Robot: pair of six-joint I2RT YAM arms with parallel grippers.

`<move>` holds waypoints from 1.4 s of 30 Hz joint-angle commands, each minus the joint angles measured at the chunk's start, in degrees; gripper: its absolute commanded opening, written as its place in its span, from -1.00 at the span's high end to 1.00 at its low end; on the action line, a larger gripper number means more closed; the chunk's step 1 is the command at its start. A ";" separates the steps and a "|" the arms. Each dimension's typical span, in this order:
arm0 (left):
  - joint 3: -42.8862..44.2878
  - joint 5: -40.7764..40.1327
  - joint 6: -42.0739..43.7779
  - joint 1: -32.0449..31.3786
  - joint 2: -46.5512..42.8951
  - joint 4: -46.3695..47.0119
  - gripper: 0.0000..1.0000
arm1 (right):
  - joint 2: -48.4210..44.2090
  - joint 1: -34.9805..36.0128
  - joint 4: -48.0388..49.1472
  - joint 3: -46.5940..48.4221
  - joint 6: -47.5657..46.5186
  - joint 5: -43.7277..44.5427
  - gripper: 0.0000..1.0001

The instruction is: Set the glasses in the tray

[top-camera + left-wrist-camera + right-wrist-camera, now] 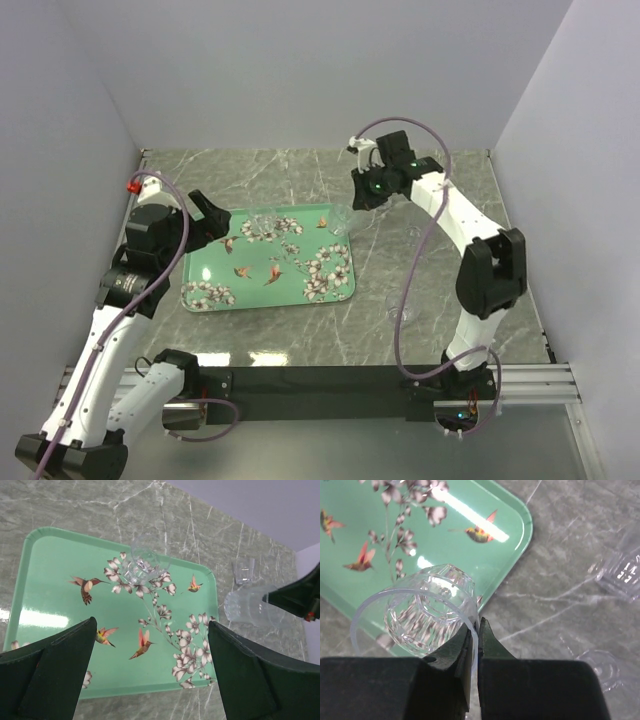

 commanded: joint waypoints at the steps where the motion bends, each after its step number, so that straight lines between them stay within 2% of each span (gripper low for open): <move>1: -0.93 -1.42 -2.39 0.07 -1.57 -0.12 -0.99 | 3.64 1.35 3.02 6.35 2.94 4.37 1.00; 9: -1.02 -2.56 -3.89 0.07 -2.71 -1.88 -0.99 | 12.79 3.10 3.54 15.14 3.56 8.24 1.00; 16: -1.28 -3.70 -5.29 0.07 -3.50 -2.94 -0.99 | 18.41 3.55 3.54 18.39 3.30 9.73 0.99; 22: -1.81 -3.62 -6.17 0.08 -3.94 -3.03 -0.99 | 21.23 3.81 3.46 19.89 2.16 10.44 0.88; 28: -1.19 -2.92 -5.38 0.07 -3.33 -3.38 -0.99 | 22.90 4.16 4.33 20.60 1.71 11.49 0.57; 29: -0.93 -2.65 -5.21 0.07 -3.24 -3.38 -0.99 | 22.81 4.25 4.42 20.60 1.71 11.49 0.39; 31: -1.10 -1.51 -4.77 0.07 -3.24 -3.12 -0.99 | 22.81 4.34 4.51 20.77 1.63 11.40 0.23; 32: -1.28 -0.90 -4.59 0.07 -3.33 -2.77 -0.99 | 22.73 4.34 4.60 20.86 1.54 11.23 0.08; 34: -1.80 0.94 -4.68 0.07 -3.50 -1.54 -0.99 | 22.55 4.34 4.42 21.12 1.01 10.88 -0.10; 35: -2.15 1.39 -4.85 0.07 -3.33 -1.10 -0.99 | 22.38 4.42 3.90 21.30 0.49 10.36 -0.27; 38: -3.21 3.49 -5.73 0.07 -3.15 0.57 -0.99 | 21.06 4.42 3.11 22.18 -2.15 8.42 -0.44; 42: -3.74 6.83 -5.03 0.07 -1.93 2.95 -0.99 | 16.85 4.25 1.70 22.36 -7.15 5.61 -0.52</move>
